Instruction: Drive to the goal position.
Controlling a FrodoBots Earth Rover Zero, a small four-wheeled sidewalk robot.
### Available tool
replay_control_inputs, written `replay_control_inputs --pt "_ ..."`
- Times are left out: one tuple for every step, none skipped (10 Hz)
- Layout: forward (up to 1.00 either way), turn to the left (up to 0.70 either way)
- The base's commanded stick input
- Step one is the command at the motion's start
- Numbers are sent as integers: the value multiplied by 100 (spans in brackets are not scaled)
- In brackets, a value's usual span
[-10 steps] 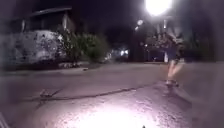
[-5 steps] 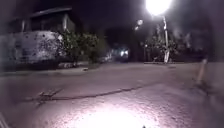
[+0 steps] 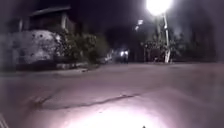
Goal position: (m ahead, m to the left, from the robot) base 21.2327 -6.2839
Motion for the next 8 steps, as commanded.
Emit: replay_control_inputs --pt "70 1" --pt "70 1" --pt "70 1" --pt "70 1" --pt "70 1" --pt "70 1" --pt "70 1" --pt "70 1"
